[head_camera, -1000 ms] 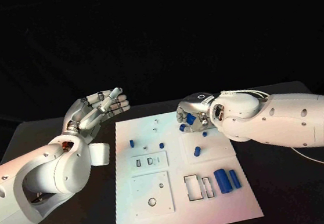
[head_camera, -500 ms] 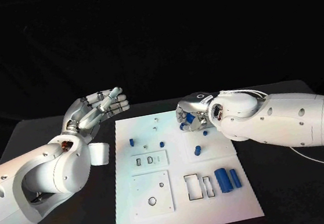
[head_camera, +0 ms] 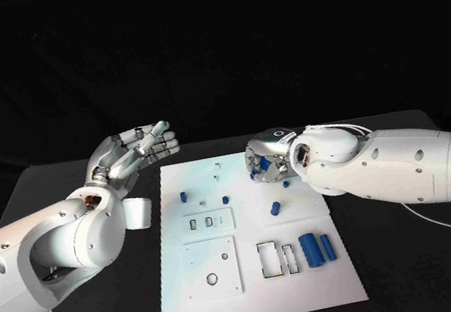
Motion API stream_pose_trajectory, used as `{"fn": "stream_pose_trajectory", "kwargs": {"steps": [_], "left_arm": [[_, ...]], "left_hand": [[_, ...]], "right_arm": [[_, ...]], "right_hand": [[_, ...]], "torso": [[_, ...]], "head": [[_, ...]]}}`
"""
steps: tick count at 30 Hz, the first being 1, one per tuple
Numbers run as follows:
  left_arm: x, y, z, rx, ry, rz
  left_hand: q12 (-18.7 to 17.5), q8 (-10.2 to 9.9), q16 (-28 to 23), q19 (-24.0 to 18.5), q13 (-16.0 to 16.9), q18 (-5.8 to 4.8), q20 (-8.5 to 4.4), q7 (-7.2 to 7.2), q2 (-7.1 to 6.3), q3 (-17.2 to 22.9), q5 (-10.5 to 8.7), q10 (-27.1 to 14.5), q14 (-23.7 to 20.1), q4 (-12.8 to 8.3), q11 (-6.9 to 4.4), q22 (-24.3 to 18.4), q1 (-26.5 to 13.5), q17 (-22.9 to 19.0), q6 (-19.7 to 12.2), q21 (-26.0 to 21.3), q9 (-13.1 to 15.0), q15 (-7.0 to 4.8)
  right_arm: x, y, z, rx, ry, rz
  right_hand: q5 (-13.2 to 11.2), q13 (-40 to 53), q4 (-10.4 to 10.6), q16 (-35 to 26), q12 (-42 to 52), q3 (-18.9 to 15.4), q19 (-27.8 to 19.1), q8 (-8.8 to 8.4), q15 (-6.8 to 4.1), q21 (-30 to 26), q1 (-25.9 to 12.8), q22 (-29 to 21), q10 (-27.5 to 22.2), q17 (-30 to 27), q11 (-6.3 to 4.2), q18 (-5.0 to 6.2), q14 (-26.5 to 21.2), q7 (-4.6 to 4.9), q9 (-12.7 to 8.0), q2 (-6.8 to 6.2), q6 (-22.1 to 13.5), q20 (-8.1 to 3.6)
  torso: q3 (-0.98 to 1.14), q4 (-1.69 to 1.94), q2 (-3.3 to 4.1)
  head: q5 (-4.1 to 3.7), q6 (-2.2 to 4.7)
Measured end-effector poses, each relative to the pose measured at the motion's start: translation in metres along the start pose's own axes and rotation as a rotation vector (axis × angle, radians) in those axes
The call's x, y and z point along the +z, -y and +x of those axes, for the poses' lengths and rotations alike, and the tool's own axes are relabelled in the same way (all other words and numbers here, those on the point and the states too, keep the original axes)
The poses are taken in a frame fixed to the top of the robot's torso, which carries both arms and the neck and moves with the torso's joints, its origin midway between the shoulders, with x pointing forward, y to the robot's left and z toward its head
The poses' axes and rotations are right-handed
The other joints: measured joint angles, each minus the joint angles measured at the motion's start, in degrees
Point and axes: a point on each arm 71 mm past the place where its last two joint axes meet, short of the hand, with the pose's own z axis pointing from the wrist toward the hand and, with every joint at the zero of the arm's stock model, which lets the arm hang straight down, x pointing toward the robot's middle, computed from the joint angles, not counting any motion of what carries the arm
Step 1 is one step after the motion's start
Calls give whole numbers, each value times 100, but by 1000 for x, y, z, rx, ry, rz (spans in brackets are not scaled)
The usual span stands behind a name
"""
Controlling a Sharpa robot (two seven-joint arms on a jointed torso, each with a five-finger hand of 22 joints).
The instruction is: Assemble the parts on the task board
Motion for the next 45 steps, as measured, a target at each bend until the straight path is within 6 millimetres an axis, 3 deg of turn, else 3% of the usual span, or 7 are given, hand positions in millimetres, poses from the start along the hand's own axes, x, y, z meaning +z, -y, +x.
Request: {"fn": "stream_pose_trajectory", "kwargs": {"steps": [17,21,26,34,45], "left_arm": [[0,0,0,0,1,-5],[0,-1,-1,1,2,-6],[1,-1,-1,2,4,-6],[1,-1,-2,3,5,-6],[1,-1,-2,3,5,-6]], "left_hand": [[-28,0,0,0,0,0,0,0,0,-16,0,0,0,16,0,0,0,-1,0,0,-1,0],[-28,0,0,0,0,0,0,0,0,-16,0,0,0,16,0,0,0,0,0,0,-1,0],[-29,0,0,0,0,0,0,0,0,-16,0,0,0,16,0,0,0,4,0,0,-1,0],[-50,0,0,0,0,0,0,0,0,-16,0,0,0,16,0,0,0,4,0,-1,-1,0],[-50,0,0,0,0,0,0,0,0,-15,0,0,0,15,0,-6,0,3,0,-1,-1,0]], "right_arm": [[1,1,0,2,-1,10],[-1,0,0,4,5,10],[-5,-2,0,12,30,11],[-4,-9,-11,29,126,10],[14,-21,-19,37,214,16]], "right_hand": [[-56,0,-14,22,-1,63,0,2,-8,15,5,2,42,-1,-1,1,8,0,41,5,0,0],[-58,25,-31,55,-3,142,-18,67,-30,15,5,43,127,18,-26,3,-14,-55,92,5,54,-18],[-65,42,-62,55,-3,173,-16,90,-30,43,5,80,138,35,-36,3,-15,-38,128,5,78,-28],[-67,52,-71,82,-5,212,-1,91,-50,64,30,101,175,55,-40,14,6,-59,162,-21,100,-43],[-69,52,-70,82,-6,212,-1,111,-50,64,30,100,195,54,-50,16,6,-59,168,-21,99,-42]], "torso": [[0,4,23],[0,-3,25],[1,-2,23],[-2,5,19],[-7,15,36]], "head": [[-5,-49],[-7,-71],[-9,-95],[-11,-74],[-7,-27]]}}
